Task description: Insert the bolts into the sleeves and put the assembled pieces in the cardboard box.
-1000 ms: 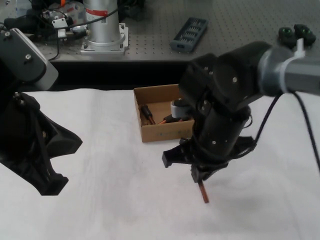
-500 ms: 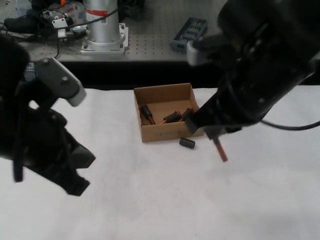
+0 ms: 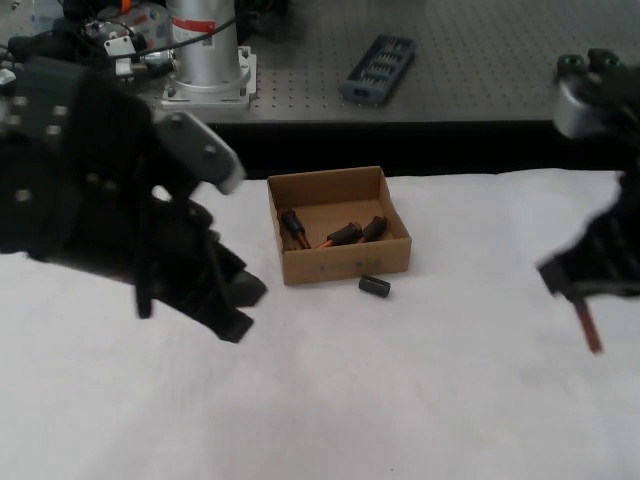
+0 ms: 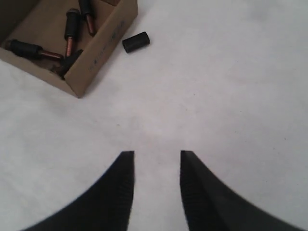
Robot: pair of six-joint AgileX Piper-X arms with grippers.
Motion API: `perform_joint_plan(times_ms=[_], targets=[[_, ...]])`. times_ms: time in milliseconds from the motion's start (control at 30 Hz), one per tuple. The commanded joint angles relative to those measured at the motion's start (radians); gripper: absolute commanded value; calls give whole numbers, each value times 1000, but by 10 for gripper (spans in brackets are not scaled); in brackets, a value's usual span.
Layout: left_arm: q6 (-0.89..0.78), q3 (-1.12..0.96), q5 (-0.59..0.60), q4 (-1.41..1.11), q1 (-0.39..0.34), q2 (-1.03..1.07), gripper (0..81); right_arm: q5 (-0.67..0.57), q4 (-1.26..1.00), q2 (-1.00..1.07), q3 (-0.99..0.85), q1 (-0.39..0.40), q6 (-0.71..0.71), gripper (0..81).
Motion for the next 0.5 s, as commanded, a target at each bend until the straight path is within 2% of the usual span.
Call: perform_joint_plan(times_ms=[0, 233, 467], targets=[[83, -71, -33, -7, -54, 92, 357, -14, -18, -55, 34, -22, -17, 27], [232, -252, -108, -24, -149, 318, 356, -24, -20, -180, 99, -60, -42, 27], [362, -444, -141, -22, -184, 497, 356, -60, -25, -214, 99, -62, -42, 27]])
